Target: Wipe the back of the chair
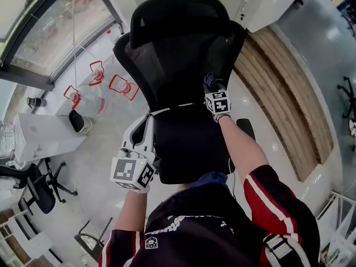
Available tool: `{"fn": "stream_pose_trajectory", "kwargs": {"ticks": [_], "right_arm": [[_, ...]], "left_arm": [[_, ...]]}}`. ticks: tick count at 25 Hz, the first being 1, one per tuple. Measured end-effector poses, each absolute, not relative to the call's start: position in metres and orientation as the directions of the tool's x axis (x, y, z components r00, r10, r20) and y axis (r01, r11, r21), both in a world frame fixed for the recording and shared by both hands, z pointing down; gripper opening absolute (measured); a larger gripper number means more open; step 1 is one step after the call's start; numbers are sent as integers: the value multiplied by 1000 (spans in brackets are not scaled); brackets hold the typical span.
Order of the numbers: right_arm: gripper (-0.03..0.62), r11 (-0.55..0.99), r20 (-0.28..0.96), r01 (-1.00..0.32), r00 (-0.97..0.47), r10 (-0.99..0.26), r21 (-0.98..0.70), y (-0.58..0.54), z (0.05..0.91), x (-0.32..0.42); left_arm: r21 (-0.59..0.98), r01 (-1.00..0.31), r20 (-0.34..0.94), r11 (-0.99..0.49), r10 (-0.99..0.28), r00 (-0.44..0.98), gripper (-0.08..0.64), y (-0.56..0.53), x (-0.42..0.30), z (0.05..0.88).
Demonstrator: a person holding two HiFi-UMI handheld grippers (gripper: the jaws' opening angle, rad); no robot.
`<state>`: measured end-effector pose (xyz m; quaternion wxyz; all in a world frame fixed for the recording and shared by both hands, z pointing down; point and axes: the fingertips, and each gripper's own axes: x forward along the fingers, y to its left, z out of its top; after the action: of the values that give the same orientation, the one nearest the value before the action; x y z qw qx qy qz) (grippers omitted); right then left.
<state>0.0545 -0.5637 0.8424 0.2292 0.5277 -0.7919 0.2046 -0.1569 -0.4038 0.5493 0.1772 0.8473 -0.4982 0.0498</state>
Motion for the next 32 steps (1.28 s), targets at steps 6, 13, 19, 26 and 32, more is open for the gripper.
{"fn": "stream_pose_trajectory", "kwargs": {"ticks": [6,13,19,26,32], "right_arm": [[69,465,571,-879,-436,-696,-104,-560,840,-23],[69,567,569,-813,-533,-626,-137,-553,845,-107],[69,636,562,-757,-596,-574,-153,-548,844,-168],[69,682,552,-709,-647,-526,-180,-542,845,-221],[69,711,540,-671,-686,-487,-211,-535,848,-261]], "left_arm": [[252,-887,271,-388,-851,449,25,-395,-185,549],[258,-915,281,-311,-882,379,25,-383,-222,551],[258,-932,292,-255,-899,326,25,-371,-252,553],[254,-944,298,-209,-912,282,25,-363,-276,552],[243,-955,313,-168,-919,241,25,-351,-296,554]]}}
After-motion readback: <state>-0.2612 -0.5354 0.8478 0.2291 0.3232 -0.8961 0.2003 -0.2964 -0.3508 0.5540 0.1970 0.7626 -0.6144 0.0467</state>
